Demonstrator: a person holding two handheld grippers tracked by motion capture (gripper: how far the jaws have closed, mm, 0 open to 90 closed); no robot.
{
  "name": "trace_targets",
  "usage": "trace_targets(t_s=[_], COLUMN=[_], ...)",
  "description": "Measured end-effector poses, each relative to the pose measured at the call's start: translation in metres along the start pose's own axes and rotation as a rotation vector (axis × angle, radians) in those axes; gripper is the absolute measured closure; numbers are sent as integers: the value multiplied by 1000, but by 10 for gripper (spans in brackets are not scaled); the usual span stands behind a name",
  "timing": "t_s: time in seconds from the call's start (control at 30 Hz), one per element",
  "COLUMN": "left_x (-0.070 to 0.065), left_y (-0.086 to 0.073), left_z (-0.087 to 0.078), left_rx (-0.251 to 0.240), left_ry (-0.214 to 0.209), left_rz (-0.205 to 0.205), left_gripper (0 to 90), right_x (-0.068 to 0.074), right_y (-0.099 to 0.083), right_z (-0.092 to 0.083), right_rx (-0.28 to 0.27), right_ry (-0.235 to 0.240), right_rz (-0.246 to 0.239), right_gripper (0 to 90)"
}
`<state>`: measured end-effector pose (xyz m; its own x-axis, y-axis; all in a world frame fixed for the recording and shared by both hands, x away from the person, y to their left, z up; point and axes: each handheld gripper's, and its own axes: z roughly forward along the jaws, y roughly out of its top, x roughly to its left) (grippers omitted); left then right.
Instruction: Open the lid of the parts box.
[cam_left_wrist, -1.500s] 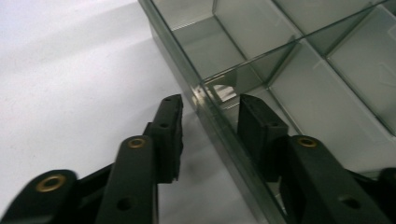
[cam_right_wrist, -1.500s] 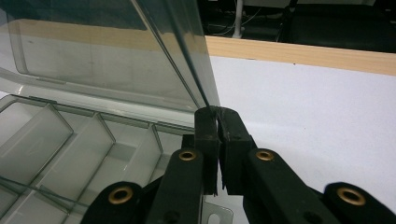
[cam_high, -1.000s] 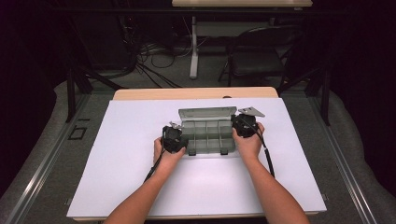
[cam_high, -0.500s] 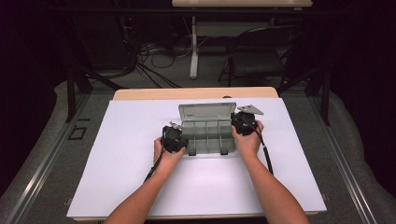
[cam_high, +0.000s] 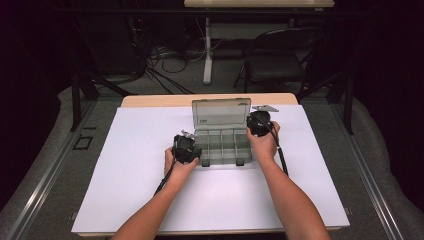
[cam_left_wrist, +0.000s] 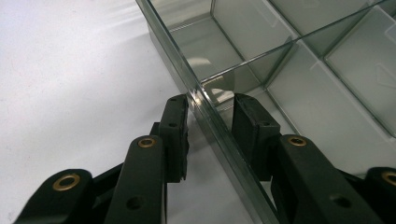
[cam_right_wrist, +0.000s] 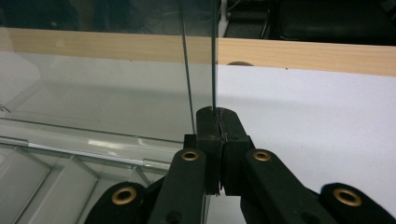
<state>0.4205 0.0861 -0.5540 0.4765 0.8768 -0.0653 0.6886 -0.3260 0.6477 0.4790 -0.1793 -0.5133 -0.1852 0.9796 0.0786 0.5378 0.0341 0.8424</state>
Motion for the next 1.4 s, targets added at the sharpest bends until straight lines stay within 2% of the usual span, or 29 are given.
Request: trace_targets(t_s=[0.07,0.37,0.63,1.0,1.4], left_x=[0,0,-1,0,-1], left_y=[0,0,-1,-1,-1], left_z=[0,0,1,0,0], left_rx=[-1,-3,-14,-10,-9], left_ry=[1,1,4,1,2], left_rz=[-3,-6,-17,-13,-13], left_gripper=[672,673,674,674,675], right_x=[0,-2,-4,-5,-6], right_y=[5,11,12,13,12], right_z=[4,13,17,27,35], right_rx=[24,59,65,75,85], right_ry=[-2,-2,0,-2,-5], right_rz=[9,34,38,61,65], right_gripper=[896,897,897,897,898])
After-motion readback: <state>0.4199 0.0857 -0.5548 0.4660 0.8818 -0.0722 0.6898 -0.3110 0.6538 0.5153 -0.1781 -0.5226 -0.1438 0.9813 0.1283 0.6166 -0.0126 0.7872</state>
